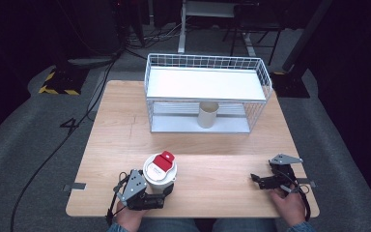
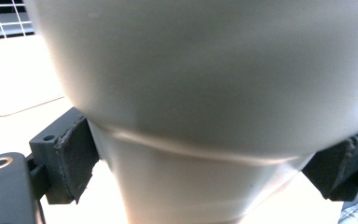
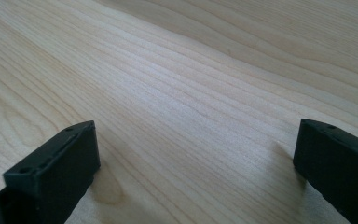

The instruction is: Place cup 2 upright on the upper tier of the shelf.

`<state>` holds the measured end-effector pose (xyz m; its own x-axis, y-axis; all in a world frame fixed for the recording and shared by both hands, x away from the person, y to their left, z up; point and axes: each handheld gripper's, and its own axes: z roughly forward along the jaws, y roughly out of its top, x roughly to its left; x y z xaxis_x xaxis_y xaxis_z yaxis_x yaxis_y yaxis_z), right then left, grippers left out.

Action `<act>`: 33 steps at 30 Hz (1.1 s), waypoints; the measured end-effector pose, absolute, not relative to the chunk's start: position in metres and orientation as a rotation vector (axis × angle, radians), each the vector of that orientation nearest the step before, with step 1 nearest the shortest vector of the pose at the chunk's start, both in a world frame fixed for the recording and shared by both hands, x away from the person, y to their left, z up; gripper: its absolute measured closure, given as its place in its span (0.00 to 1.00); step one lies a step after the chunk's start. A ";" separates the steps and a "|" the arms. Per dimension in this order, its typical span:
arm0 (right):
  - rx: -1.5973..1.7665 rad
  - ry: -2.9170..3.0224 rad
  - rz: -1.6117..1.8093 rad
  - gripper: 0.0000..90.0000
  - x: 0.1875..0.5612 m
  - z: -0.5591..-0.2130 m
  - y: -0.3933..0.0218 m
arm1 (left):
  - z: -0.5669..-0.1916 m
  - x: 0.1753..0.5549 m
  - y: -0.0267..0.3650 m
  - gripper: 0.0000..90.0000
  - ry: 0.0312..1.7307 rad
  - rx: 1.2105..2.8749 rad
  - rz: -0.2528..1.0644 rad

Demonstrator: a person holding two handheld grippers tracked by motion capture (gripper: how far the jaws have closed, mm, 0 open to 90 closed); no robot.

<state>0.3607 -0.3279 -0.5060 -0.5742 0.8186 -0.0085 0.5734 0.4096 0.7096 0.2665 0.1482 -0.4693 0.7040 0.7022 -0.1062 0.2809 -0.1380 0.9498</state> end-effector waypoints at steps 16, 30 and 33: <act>1.207 2.311 0.958 0.00 0.362 -0.506 -0.327 | -0.424 0.273 0.160 0.12 0.807 1.679 0.441; 1.218 2.299 0.949 0.00 0.363 -0.506 -0.323 | -0.390 0.286 0.158 0.12 0.795 1.680 0.443; 1.220 2.297 0.950 0.00 0.363 -0.506 -0.322 | -0.383 0.290 0.156 0.12 0.793 1.673 0.429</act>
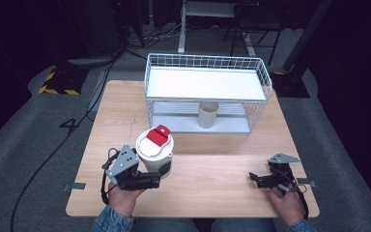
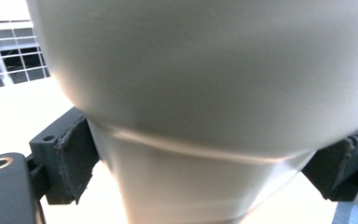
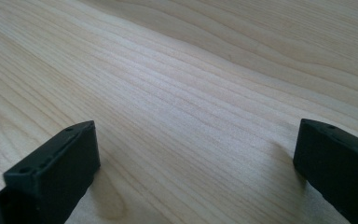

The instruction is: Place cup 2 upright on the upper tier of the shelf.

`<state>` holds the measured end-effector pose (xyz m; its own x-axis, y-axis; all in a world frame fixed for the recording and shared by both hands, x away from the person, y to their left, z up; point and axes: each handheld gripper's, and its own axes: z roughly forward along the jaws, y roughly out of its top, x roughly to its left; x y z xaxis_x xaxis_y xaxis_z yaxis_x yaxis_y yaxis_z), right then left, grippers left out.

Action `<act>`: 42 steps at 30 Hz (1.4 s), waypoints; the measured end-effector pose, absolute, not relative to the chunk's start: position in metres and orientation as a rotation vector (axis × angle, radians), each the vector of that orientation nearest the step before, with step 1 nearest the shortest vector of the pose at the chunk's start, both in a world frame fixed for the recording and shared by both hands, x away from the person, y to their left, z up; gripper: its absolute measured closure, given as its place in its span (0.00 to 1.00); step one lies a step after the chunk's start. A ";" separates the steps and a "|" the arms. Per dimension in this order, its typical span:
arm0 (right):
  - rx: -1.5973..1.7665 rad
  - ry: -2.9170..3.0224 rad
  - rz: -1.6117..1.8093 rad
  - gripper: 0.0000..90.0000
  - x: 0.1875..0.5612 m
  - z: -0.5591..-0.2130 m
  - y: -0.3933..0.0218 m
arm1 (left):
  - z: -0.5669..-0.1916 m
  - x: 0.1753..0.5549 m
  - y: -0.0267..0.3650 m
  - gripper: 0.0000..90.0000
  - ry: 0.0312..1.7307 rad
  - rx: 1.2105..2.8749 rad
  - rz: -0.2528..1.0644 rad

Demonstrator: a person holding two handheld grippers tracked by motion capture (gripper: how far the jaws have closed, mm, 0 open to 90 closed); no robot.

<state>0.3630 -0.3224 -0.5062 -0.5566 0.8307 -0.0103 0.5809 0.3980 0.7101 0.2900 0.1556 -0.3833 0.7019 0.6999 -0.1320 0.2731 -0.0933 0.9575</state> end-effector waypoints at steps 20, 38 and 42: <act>1.223 2.294 0.950 0.00 0.363 -0.506 -0.322 | -0.333 0.326 0.149 0.12 0.773 1.646 0.427; 1.222 2.296 0.950 0.00 0.363 -0.506 -0.322 | -0.299 0.364 0.140 0.12 0.777 1.651 0.469; 1.223 2.296 0.950 0.00 0.363 -0.506 -0.322 | -0.292 0.371 0.140 0.12 0.775 1.647 0.482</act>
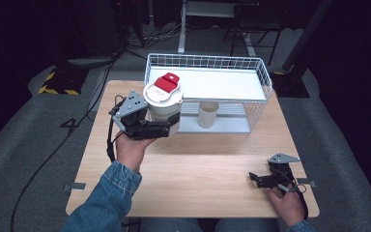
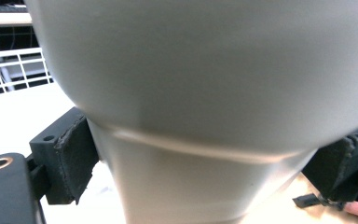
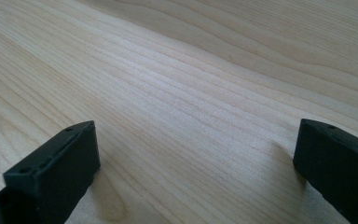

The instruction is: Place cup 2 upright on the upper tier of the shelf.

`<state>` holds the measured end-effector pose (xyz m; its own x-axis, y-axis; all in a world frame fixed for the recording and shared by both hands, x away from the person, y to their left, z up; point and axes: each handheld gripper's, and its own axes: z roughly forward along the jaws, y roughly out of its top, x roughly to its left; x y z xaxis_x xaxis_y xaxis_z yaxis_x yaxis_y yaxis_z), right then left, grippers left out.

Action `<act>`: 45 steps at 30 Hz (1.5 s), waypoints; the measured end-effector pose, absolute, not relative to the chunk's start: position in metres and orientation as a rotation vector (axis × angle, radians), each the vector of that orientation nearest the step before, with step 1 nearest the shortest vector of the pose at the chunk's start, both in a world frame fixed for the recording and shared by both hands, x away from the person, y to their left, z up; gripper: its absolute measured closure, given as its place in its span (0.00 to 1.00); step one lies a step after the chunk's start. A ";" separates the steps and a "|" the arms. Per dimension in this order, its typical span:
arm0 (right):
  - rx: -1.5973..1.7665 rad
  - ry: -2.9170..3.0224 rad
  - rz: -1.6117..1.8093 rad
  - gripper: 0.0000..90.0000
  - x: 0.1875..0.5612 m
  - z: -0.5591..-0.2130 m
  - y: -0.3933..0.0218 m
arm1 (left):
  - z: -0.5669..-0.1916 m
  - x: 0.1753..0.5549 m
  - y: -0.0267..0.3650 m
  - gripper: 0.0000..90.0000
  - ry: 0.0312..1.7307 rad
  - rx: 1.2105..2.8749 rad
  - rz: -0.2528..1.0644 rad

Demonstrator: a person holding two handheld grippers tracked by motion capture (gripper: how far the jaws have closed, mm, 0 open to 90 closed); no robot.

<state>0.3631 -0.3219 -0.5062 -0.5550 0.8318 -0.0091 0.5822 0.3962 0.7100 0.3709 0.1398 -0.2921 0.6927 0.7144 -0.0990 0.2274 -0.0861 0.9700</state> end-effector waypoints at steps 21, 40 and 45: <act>1.227 2.296 0.949 0.00 0.363 -0.506 -0.322 | -0.269 0.416 0.126 0.12 0.786 1.627 0.513; 1.227 2.296 0.950 0.00 0.363 -0.506 -0.322 | -0.258 0.459 0.103 0.12 0.795 1.584 0.544; 1.227 2.296 0.950 0.00 0.363 -0.506 -0.322 | -0.255 0.470 0.098 0.12 0.809 1.572 0.559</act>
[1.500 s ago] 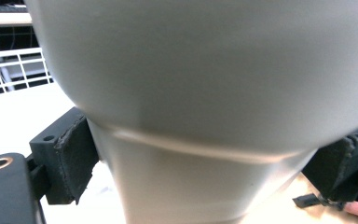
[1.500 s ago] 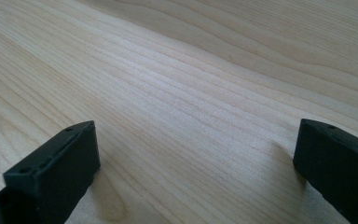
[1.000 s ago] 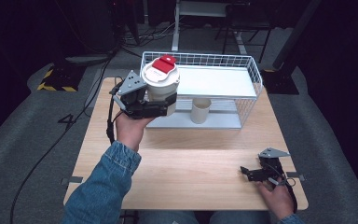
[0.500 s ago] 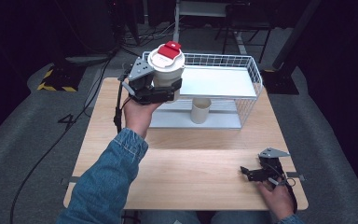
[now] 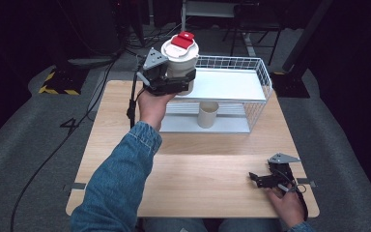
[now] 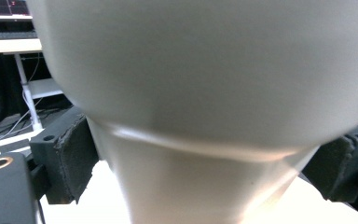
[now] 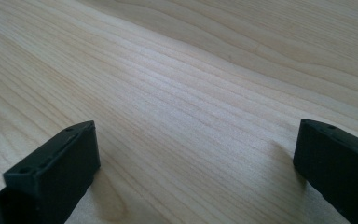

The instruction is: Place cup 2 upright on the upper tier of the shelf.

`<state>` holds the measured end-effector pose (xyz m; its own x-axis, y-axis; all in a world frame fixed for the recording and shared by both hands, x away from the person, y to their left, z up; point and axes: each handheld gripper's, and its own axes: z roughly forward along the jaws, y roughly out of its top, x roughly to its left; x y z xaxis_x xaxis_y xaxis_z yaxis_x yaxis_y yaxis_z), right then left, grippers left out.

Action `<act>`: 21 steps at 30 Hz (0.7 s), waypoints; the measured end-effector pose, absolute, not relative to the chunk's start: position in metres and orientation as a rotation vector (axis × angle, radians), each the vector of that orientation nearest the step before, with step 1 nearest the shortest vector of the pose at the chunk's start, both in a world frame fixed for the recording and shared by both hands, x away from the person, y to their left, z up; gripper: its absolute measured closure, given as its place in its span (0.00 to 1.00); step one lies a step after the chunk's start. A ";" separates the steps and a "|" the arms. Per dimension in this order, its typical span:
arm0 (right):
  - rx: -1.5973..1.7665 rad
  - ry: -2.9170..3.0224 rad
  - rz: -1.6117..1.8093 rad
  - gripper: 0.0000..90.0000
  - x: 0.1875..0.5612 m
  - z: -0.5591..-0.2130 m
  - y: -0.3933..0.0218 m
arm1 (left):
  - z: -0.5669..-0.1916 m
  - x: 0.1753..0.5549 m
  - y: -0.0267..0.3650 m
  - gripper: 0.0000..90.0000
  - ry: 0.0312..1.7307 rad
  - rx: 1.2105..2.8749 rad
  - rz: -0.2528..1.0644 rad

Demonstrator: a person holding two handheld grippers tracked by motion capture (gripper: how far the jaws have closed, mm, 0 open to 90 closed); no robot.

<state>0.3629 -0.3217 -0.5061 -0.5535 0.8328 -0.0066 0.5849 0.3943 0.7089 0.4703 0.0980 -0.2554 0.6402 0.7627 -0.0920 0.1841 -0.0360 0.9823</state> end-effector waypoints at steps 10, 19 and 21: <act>1.228 2.293 0.951 0.00 0.363 -0.506 -0.321 | -0.252 0.490 0.086 0.12 0.824 1.570 0.547; 1.233 2.288 0.952 0.00 0.362 -0.506 -0.321 | -0.254 0.511 0.073 0.12 0.846 1.558 0.563; 1.232 2.288 0.951 0.00 0.362 -0.506 -0.321 | -0.254 0.515 0.070 0.12 0.850 1.550 0.562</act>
